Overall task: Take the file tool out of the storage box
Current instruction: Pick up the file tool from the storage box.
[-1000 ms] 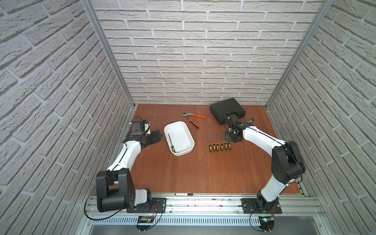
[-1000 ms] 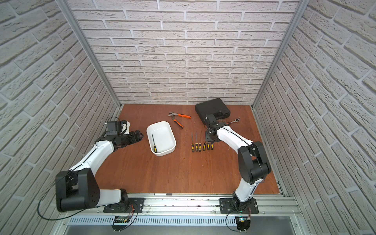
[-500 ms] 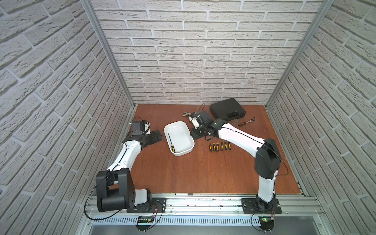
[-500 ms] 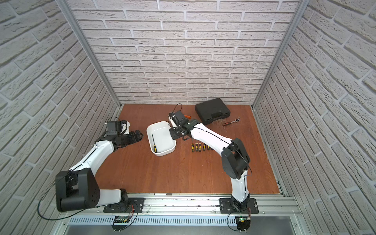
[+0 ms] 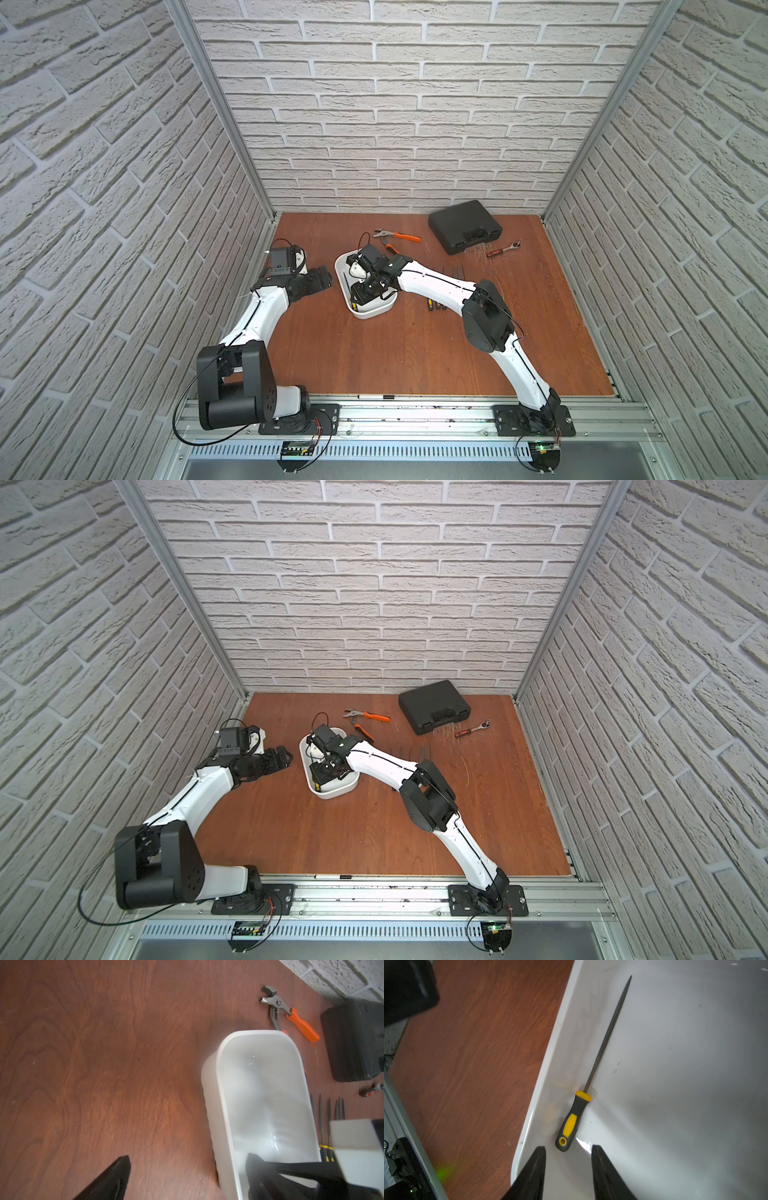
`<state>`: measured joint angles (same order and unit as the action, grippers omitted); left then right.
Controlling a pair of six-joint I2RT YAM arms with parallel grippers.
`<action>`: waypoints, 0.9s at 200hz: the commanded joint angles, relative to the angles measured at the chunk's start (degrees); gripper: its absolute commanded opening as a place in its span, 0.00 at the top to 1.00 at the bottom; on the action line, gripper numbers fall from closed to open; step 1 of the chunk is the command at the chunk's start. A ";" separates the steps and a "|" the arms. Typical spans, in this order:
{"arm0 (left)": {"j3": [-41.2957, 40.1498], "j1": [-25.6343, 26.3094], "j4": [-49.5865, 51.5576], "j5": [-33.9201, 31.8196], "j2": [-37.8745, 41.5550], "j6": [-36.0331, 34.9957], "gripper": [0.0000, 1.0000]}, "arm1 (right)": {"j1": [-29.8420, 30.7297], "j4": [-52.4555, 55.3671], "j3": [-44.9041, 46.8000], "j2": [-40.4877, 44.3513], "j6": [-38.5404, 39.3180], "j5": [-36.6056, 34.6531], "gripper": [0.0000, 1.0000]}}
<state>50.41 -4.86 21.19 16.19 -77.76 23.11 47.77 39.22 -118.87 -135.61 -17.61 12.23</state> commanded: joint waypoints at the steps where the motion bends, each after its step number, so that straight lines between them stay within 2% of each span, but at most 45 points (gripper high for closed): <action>1: 0.45 -0.41 -1.14 0.64 0.10 -0.29 0.07 | 1.04 1.59 -1.88 -1.60 -0.51 1.00 0.58; 83: 0.51 -0.36 -1.86 2.20 -0.11 0.27 0.08 | 1.80 3.48 -4.16 -6.13 -1.64 -0.68 0.58; 114: 0.36 -0.37 -1.69 2.13 0.40 0.20 0.07 | 1.92 7.32 -7.15 -8.60 -2.47 -5.73 0.60; 157: 0.81 -0.31 -1.25 1.88 0.36 -0.17 0.07 | 1.72 10.31 -9.12 -9.06 -3.55 -13.25 0.80; 180: 0.92 -0.34 -1.33 2.00 0.08 -0.15 0.07 | 1.13 11.21 -9.53 -8.77 -4.34 -14.79 0.89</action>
<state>50.41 -4.86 20.97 17.67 -77.76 23.18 49.12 47.37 -127.61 -143.94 -20.78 1.83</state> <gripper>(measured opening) 0.928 0.199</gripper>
